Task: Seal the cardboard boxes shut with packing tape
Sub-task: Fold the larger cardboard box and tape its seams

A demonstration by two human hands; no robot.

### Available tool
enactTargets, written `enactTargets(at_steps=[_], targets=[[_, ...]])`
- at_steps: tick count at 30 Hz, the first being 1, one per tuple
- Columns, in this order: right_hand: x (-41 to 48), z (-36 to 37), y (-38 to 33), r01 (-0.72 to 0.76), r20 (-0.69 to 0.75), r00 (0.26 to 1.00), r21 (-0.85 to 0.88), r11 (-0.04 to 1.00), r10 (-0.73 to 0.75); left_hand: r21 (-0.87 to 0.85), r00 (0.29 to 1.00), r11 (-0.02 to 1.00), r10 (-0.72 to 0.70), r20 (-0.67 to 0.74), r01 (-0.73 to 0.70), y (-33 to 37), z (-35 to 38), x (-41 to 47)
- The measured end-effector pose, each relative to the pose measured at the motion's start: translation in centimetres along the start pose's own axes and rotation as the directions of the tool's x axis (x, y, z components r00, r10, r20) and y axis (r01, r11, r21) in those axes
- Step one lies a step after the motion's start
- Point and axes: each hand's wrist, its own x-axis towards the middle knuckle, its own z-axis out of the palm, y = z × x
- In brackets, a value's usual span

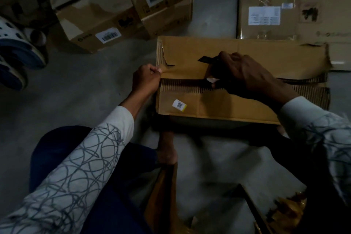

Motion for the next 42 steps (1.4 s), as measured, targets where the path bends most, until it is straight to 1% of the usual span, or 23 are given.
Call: enactTargets(at_steps=[2,4,6,8,10,12,14,17,20,24,28,29,30,31,32,33,34,35,36,37,39,40,42], targets=[[0.2,-0.3,-0.8,-0.037,0.010,0.999,-0.023,0.999,0.037,-0.065,0.999,0.997,-0.042,-0.027,0.041,-0.2,0.1,0.2],[0.3,0.2,-0.9,-0.013,0.012,1.000,-0.005,1.000,0.013,-0.276,0.991,0.954,-0.129,-0.027,0.117,-0.3,0.2,0.1],[0.4,0.8,-1.2,-0.010,0.069,0.998,0.011,1.000,0.010,-0.488,0.971,0.846,-0.241,0.008,0.214,-0.3,0.3,-0.4],[0.8,1.1,-1.6,-0.002,0.096,0.995,0.009,1.000,0.002,-0.606,0.941,0.742,-0.337,0.033,0.287,-0.6,0.5,-0.4],[1.1,1.4,-1.7,0.003,0.100,0.995,-0.007,1.000,-0.002,-0.668,0.913,0.666,-0.406,0.048,0.332,-0.9,0.7,-0.2],[1.3,1.4,-1.9,0.005,0.090,0.996,-0.030,1.000,-0.002,-0.704,0.893,0.613,-0.445,0.065,0.357,-1.3,0.9,0.1],[1.5,1.6,-1.9,-0.003,0.079,0.997,-0.036,0.999,0.006,-0.731,0.883,0.572,-0.462,0.086,0.371,-1.4,1.0,0.3],[1.7,1.8,-2.3,-0.008,0.080,0.997,-0.032,0.999,0.011,-0.748,0.873,0.541,-0.476,0.106,0.385,-1.4,1.0,0.6],[2.0,1.7,-2.6,-0.021,0.087,0.996,-0.025,0.999,0.023,-0.731,0.876,0.562,-0.471,0.102,0.387,-1.8,1.4,1.1],[1.9,1.5,-2.8,-0.069,0.108,0.992,-0.014,0.998,0.070,-0.658,0.879,0.627,-0.462,0.116,0.416,-2.3,2.4,1.4],[1.8,2.0,-2.5,-0.027,0.075,0.997,0.047,0.999,0.024,-0.683,0.868,0.589,-0.477,0.138,0.432,-2.2,2.7,1.2],[1.9,2.1,-2.3,-0.021,0.078,0.997,0.057,0.998,0.017,-0.690,0.871,0.599,-0.483,0.093,0.406,-2.2,2.7,1.0],[1.9,2.2,-2.2,-0.014,0.079,0.997,0.071,0.997,0.008,-0.659,0.886,0.671,-0.464,-0.016,0.340,-2.2,2.9,0.9],[1.9,2.3,-2.1,-0.005,0.080,0.997,0.087,0.996,-0.002,-0.569,0.908,0.787,-0.387,-0.157,0.237,-2.1,3.2,0.3],[1.8,2.4,-2.0,0.000,0.081,0.997,0.099,0.995,-0.008,-0.465,0.932,0.879,-0.253,-0.260,0.108,-2.0,3.8,-0.5],[1.8,2.5,-1.9,-0.001,0.079,0.997,0.109,0.994,-0.008,-0.376,0.953,0.927,-0.101,-0.286,-0.015,-1.9,4.6,-1.3],[1.7,2.6,-2.0,-0.005,0.074,0.997,0.124,0.992,-0.004,-0.330,0.967,0.939,0.009,-0.256,-0.096,-2.1,5.7,-2.0],[1.7,2.7,-2.0,-0.020,0.078,0.997,0.143,0.990,0.009,-0.303,0.973,0.943,0.069,-0.220,-0.135,-2.2,6.5,-2.7],[1.7,2.6,-2.1,-0.040,0.088,0.996,0.166,0.985,0.025,-0.270,0.973,0.950,0.099,-0.209,-0.154,-2.9,7.3,-2.9],[1.7,2.6,-2.2,-0.063,0.107,0.993,0.191,0.979,0.043,-0.227,0.965,0.958,0.121,-0.233,-0.175,-3.2,7.7,-3.1],[1.6,2.4,-2.0,-0.101,0.148,0.987,0.257,0.961,0.064,-0.219,0.940,0.959,0.103,-0.325,-0.181,-3.5,8.2,-2.9],[1.5,2.2,-1.8,-0.104,0.161,0.985,0.284,0.953,0.060,-0.233,0.928,0.960,0.060,-0.368,-0.155,-3.4,8.4,-2.6],[0.9,1.9,-1.2,-0.072,0.146,0.989,0.284,0.956,0.032,-0.274,0.913,0.961,-0.081,-0.400,-0.035,-2.8,8.5,-2.0]])
